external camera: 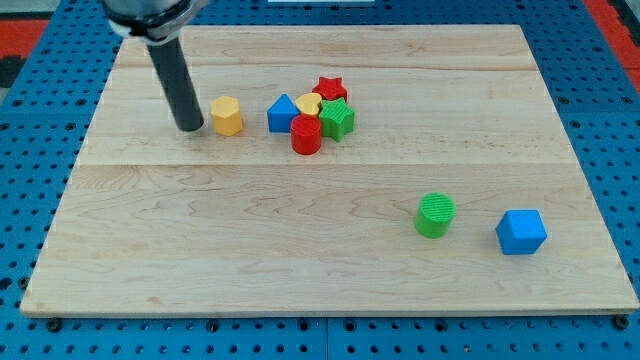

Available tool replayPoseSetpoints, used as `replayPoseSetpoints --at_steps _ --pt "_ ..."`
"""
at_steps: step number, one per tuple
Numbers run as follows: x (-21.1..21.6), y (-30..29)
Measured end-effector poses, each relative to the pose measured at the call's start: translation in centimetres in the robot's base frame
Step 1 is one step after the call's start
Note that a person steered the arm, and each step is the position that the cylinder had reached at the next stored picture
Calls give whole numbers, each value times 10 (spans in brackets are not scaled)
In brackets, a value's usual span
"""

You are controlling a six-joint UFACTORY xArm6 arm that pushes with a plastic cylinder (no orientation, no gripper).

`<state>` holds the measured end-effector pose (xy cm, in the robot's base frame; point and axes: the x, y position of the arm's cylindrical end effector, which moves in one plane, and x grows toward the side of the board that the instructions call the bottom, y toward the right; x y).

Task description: Move the yellow hexagon closer to the red star

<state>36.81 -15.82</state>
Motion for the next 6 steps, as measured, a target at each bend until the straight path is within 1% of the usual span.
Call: replayPoseSetpoints --at_steps 1,2,3,4,5,6 --pt "-24 20" --pt "-27 10" --pt "5 -33" --pt "58 -5" --pt "46 25" --pt "21 78"
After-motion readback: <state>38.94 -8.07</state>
